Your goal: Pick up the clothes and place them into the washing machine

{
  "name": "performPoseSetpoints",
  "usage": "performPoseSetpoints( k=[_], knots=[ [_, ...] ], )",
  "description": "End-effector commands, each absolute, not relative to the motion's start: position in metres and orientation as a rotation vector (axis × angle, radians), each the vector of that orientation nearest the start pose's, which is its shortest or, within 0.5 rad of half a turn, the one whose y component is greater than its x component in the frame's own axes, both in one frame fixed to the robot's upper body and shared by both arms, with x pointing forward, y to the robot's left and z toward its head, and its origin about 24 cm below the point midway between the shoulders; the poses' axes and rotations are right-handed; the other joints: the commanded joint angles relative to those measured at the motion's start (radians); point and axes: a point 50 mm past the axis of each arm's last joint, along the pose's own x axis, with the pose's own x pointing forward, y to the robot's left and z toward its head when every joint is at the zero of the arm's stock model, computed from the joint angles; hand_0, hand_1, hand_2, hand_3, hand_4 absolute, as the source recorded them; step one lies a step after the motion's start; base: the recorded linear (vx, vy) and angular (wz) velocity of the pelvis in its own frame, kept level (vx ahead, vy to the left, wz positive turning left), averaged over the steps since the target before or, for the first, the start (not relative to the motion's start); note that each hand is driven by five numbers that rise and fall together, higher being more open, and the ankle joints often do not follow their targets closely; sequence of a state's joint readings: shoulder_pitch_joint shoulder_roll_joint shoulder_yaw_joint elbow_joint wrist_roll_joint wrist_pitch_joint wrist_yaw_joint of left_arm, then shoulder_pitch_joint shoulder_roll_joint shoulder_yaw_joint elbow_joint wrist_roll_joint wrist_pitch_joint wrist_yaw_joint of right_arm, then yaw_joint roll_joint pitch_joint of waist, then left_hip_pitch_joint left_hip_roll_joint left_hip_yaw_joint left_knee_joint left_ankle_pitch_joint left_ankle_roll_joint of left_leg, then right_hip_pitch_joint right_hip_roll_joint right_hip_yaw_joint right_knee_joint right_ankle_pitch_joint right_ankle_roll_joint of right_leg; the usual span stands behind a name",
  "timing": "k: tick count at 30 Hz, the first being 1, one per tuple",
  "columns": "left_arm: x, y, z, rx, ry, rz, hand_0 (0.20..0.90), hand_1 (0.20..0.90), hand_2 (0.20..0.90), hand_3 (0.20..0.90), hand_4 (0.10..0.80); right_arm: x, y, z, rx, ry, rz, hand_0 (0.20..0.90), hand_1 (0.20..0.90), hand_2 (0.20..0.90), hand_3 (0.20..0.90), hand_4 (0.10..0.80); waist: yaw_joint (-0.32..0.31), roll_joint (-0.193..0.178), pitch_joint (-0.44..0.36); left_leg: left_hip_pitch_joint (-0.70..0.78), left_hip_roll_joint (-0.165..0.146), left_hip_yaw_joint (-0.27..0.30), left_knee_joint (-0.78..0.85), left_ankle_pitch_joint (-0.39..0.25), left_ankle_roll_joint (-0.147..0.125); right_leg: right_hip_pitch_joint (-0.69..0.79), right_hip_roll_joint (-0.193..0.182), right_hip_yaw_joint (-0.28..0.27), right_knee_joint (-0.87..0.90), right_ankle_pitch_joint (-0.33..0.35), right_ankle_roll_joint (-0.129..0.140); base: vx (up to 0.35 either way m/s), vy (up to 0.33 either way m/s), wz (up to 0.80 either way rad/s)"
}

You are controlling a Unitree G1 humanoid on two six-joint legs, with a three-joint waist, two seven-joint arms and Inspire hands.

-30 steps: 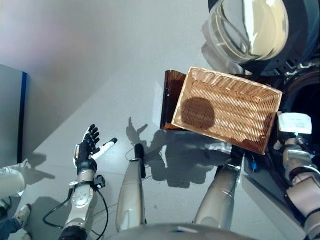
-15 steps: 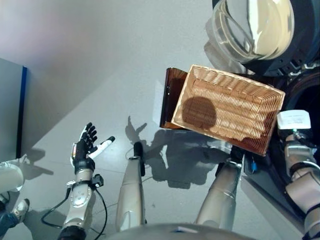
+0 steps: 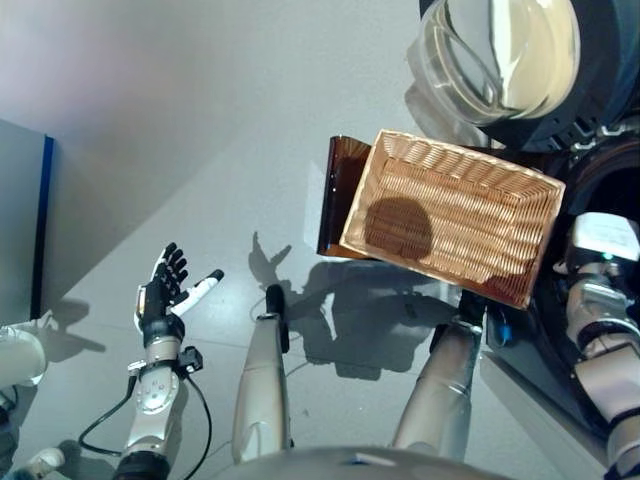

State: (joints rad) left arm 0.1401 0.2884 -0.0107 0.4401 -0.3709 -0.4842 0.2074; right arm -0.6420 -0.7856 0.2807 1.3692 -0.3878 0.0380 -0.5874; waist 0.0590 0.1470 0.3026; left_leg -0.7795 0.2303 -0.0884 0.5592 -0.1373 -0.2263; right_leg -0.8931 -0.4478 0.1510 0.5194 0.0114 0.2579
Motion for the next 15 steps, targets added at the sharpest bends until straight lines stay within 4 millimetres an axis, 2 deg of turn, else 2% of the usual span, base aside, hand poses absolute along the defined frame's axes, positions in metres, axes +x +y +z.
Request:
performPoseSetpoints(
  k=[1, 2, 3, 6, 10, 11, 12, 13, 14, 15],
  knots=[
    [0.168, 0.29, -0.006, 0.05, -0.018, 0.521, 0.9, 0.9, 0.9, 0.9, 0.8, 0.268, -0.414, 0.079, -1.078, 0.376, -1.001, 0.2, 0.2, 0.2, 0.2, 0.3, -0.009, -0.008, -0.055, -0.061, 0.037, -0.046, -0.111, 0.162, -0.036, -0.009, -0.013, 0.066, 0.004, 0.008, -0.017, 0.012, 0.004, -0.05],
    [0.166, 0.291, -0.008, 0.054, -0.011, 0.522, 0.9, 0.9, 0.9, 0.9, 0.8, 0.269, -0.415, 0.081, -0.978, 0.35, -1.041, 0.2, 0.2, 0.2, 0.2, 0.3, -0.008, -0.007, -0.056, -0.062, 0.037, -0.045, -0.111, 0.161, -0.036, -0.01, -0.012, 0.067, 0.004, 0.006, -0.017, 0.006, 0.0, -0.04],
    [0.166, 0.291, -0.008, 0.055, -0.011, 0.521, 0.9, 0.9, 0.9, 0.9, 0.8, 0.269, -0.415, 0.081, -0.977, 0.35, -1.042, 0.2, 0.2, 0.2, 0.2, 0.3, -0.007, -0.008, -0.056, -0.062, 0.037, -0.045, -0.111, 0.161, -0.036, -0.011, -0.012, 0.068, 0.005, 0.006, -0.017, 0.0, 0.0, 0.0],
    [0.163, 0.295, -0.01, 0.063, 0.008, 0.537, 0.9, 0.9, 0.9, 0.9, 0.8, 0.273, -0.415, 0.093, -0.573, 0.195, -1.196, 0.2, 0.2, 0.2, 0.2, 0.3, -0.014, -0.007, -0.059, -0.059, 0.038, -0.042, -0.118, 0.159, -0.036, -0.015, -0.011, 0.07, 0.003, 0.003, -0.017, 0.0, 0.0, 0.0],
    [0.162, 0.295, -0.012, 0.059, 0.021, 0.54, 0.9, 0.9, 0.9, 0.9, 0.8, 0.276, -0.412, 0.093, -0.208, 0.076, -1.237, 0.2, 0.2, 0.2, 0.2, 0.3, -0.012, -0.008, -0.063, -0.056, 0.04, -0.036, -0.125, 0.159, -0.036, -0.015, -0.013, 0.073, 0.001, -0.004, -0.015, 0.0, 0.0, 0.0],
    [0.163, 0.294, -0.012, 0.055, 0.023, 0.534, 0.9, 0.9, 0.9, 0.9, 0.8, 0.276, -0.413, 0.097, -0.057, 0.021, -1.269, 0.2, 0.2, 0.2, 0.2, 0.3, -0.012, -0.006, -0.062, -0.055, 0.039, -0.035, -0.126, 0.158, -0.036, -0.014, -0.015, 0.074, 0.002, -0.005, -0.014, 0.0, 0.0, 0.0],
    [0.166, 0.289, -0.012, 0.042, 0.019, 0.521, 0.9, 0.9, 0.9, 0.9, 0.8, 0.278, -0.411, 0.098, 0.279, -0.1, -1.302, 0.2, 0.2, 0.2, 0.2, 0.3, -0.013, -0.001, -0.061, -0.052, 0.038, -0.03, -0.13, 0.158, -0.036, -0.015, -0.019, 0.074, 0.005, -0.01, -0.013, 0.0, 0.0, 0.0],
    [0.166, 0.289, -0.012, 0.045, 0.019, 0.519, 0.9, 0.9, 0.9, 0.9, 0.8, 0.276, -0.412, 0.096, 0.286, -0.102, -1.301, 0.2, 0.2, 0.2, 0.2, 0.3, -0.011, -0.002, -0.06, -0.051, 0.038, -0.029, -0.129, 0.157, -0.036, -0.014, -0.019, 0.074, 0.006, -0.011, -0.013, 0.0, 0.0, 0.0],
    [0.168, 0.287, -0.012, 0.031, 0.016, 0.513, 0.9, 0.9, 0.9, 0.9, 0.8, 0.277, -0.41, 0.093, 0.368, -0.11, -1.292, 0.2, 0.2, 0.2, 0.2, 0.3, -0.012, 0.0, -0.059, -0.048, 0.037, -0.027, -0.131, 0.157, -0.036, -0.014, -0.019, 0.076, 0.007, -0.012, -0.013, 0.0, 0.0, 0.0],
    [0.17, 0.285, -0.011, 0.026, 0.013, 0.508, 0.9, 0.9, 0.9, 0.9, 0.8, 0.278, -0.408, 0.09, 0.526, -0.171, -1.294, 0.2, 0.2, 0.2, 0.2, 0.3, -0.01, 0.003, -0.058, -0.045, 0.035, -0.023, -0.132, 0.157, -0.036, -0.014, -0.021, 0.077, 0.009, -0.015, -0.014, 0.0, 0.0, 0.0]
  ],
)
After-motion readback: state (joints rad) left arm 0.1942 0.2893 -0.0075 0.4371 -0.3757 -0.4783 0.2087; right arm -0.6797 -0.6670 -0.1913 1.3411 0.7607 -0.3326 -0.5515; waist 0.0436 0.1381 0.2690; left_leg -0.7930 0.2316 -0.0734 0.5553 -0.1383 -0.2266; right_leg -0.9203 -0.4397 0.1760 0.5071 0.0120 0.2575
